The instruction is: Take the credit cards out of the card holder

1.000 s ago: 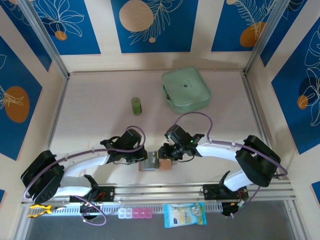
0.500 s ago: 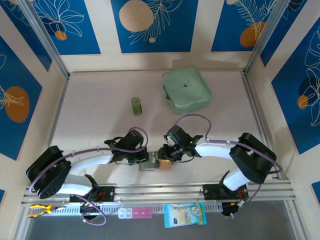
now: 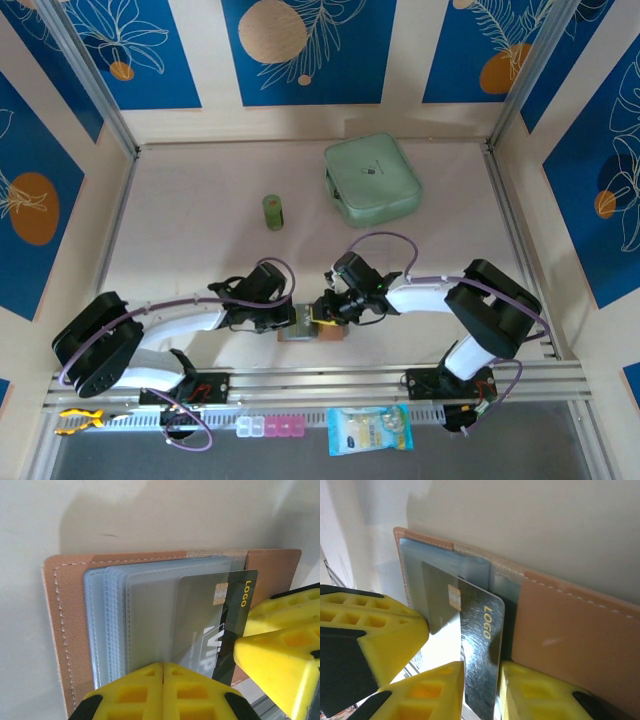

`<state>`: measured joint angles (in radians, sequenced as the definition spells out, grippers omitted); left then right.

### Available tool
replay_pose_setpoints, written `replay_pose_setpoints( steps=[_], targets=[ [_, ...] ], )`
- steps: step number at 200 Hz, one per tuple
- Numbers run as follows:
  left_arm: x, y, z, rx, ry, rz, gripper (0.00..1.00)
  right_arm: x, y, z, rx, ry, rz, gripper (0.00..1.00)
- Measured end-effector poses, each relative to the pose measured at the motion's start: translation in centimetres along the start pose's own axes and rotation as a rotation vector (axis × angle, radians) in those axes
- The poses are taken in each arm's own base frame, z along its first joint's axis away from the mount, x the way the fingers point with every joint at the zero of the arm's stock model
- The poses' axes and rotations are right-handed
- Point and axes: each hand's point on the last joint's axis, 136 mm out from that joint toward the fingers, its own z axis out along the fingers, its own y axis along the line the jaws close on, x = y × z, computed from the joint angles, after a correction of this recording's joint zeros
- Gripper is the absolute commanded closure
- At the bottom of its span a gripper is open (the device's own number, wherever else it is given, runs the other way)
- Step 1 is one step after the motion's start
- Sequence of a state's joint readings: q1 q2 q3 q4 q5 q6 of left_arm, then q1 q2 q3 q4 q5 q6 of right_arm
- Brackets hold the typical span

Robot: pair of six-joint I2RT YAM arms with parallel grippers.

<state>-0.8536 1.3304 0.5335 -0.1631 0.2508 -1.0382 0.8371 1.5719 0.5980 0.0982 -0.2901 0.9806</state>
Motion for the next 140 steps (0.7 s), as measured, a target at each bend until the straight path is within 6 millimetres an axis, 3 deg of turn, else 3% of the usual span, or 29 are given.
replay_pose_setpoints(
  steps=[100, 140],
  targets=[
    [0.0, 0.0, 0.0, 0.005, -0.003, 0.002, 0.97, 0.1, 0.0, 0.0, -0.028, 0.002, 0.009, 0.87],
    [0.0, 0.0, -0.1, 0.009, -0.007, 0.003, 0.97, 0.0, 0.7, -1.0, -0.046, -0.021, -0.004, 0.89]
  ],
)
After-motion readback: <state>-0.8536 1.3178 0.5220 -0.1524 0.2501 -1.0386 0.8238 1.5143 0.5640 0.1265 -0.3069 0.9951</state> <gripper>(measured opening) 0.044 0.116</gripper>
